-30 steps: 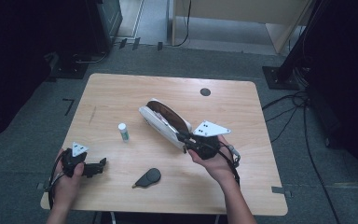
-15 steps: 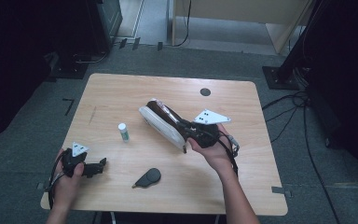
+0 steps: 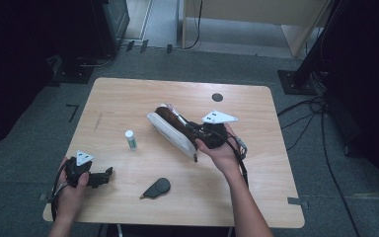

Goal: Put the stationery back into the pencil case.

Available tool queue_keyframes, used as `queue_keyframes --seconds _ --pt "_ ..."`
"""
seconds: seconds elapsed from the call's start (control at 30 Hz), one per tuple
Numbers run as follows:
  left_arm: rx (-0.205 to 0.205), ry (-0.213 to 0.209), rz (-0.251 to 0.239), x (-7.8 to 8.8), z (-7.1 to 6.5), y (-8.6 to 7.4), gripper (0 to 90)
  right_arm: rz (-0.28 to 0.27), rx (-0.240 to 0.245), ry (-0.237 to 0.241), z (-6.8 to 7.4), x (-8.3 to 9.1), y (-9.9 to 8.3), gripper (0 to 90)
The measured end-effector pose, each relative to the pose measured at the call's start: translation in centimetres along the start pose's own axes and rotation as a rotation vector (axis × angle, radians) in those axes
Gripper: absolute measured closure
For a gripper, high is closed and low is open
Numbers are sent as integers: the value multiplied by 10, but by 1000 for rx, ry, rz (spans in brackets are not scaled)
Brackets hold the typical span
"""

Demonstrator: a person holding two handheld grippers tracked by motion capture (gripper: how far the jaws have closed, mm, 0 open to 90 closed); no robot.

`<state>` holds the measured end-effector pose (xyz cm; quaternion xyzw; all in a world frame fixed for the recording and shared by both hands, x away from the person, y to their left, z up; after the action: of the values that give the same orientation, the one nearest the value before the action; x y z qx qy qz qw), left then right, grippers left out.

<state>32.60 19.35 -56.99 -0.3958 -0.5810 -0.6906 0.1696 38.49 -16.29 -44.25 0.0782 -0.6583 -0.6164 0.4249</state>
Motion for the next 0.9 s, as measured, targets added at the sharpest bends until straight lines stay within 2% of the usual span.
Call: queue_keyframes --seconds 0.17,0.53,0.9 --pt "0 0 0 0 0 0 0 18 -2 -7 -7 -10 -5 812" --pt "1 0 0 0 0 0 0 65 -13 0 -12 -27 -20 813" --pt "1 -1 0 0 0 0 0 105 -12 6 -12 -38 -35 812"
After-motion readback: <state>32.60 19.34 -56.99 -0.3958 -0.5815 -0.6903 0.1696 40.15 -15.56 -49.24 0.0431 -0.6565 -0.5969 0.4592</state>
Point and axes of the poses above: each handheld gripper's, and its own axes: x roughly backward along the jaws, y roughly out of its top, z roughly to its left, the point moved 7 cm from there along -x, roughly forward along the jaws, and after that the axes turned 1 degree about z, right-handed, at the moved point
